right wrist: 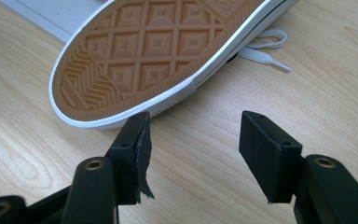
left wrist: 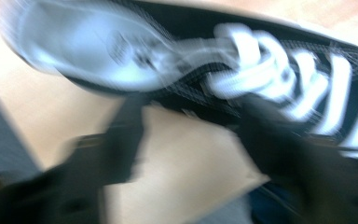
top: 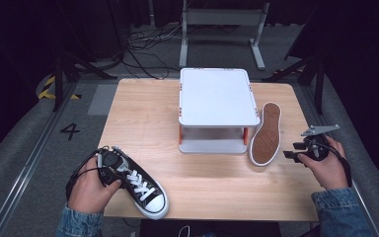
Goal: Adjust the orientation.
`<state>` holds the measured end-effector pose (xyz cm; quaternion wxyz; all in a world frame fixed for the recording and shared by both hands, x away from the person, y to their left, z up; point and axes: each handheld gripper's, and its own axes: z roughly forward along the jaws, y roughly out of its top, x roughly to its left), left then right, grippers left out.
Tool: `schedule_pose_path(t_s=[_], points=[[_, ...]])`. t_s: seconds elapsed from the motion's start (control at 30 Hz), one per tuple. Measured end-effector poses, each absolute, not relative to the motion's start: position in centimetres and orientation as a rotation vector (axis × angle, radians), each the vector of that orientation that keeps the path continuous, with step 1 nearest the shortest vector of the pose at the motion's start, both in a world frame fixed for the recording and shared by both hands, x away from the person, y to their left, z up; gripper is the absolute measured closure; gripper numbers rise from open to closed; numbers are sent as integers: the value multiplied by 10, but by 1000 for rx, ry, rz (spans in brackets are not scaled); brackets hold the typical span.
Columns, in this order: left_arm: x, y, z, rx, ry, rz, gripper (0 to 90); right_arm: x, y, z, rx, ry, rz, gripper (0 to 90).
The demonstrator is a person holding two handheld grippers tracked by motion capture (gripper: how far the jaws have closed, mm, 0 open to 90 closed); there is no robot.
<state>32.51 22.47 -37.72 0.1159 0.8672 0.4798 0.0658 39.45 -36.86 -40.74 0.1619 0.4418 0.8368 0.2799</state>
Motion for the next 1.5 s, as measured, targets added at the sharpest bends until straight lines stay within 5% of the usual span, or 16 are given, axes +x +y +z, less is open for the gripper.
schedule_pose_path(t_s=[0.47,0.6,0.8,0.93,1.07,1.13,1.33,1.5], points=[[345,216,-386,2613,1146,208,212,388,-374,-412,1274,2376,789,422],[345,218,-391,2663,1081,44,282,385,-376,-412,1277,2376,780,420],[343,215,-395,2732,1022,48,270,385,-376,-413,1275,2374,783,415],[339,214,-400,2820,930,84,348,386,-373,-415,1265,2390,781,412],[337,213,-406,2865,858,21,641,386,-368,-417,1247,2416,771,411],[336,209,-402,2908,815,22,707,386,-366,-418,1230,2427,778,411],[333,215,-395,2856,767,-41,808,386,-368,-417,1240,2416,779,411],[329,201,-382,2864,766,71,831,387,-365,-419,1239,2428,767,410]])
